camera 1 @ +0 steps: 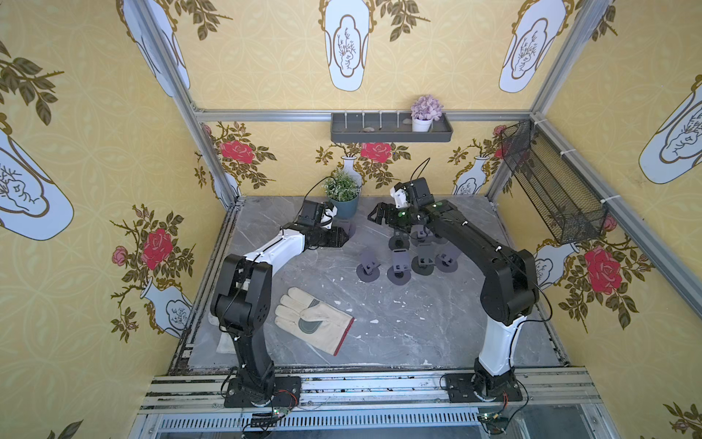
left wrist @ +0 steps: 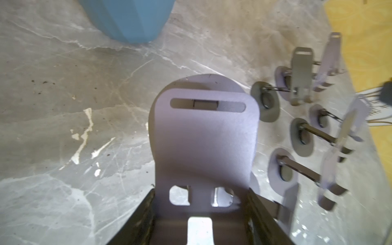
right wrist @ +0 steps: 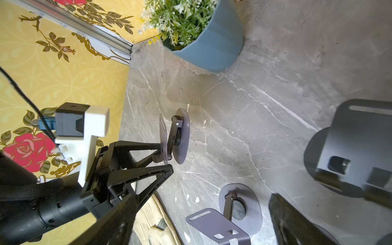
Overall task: Open the phone stand
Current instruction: Pick up the phone stand at the center of the board, then open the phone stand.
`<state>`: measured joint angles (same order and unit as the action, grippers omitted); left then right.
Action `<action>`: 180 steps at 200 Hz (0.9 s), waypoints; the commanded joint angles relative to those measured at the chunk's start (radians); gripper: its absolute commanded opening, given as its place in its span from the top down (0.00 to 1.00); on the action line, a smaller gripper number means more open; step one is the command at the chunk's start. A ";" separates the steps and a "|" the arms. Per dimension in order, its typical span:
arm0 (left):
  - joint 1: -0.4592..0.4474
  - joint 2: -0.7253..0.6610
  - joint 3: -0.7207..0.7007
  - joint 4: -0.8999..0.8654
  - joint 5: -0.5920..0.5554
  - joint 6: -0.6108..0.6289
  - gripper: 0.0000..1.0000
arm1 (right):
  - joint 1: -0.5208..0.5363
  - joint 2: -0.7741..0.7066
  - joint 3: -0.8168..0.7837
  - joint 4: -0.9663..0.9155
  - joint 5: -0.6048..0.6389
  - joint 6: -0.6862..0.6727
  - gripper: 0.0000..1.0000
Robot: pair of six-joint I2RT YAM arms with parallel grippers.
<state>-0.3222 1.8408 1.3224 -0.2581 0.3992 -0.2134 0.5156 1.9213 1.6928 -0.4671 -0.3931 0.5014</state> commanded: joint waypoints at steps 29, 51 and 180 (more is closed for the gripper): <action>0.033 -0.071 -0.078 0.165 0.196 -0.046 0.68 | 0.019 0.030 0.022 0.054 -0.053 0.032 0.39; 0.036 -0.083 -0.095 0.192 0.245 -0.055 0.67 | 0.030 0.045 0.046 0.048 -0.067 0.031 0.49; 0.037 -0.102 -0.164 0.302 0.337 -0.114 0.67 | 0.068 0.087 0.063 0.053 -0.108 0.034 0.65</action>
<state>-0.2871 1.7439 1.1664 -0.0120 0.7044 -0.3225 0.5770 2.0026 1.7454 -0.4423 -0.4870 0.5350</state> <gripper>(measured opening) 0.575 0.352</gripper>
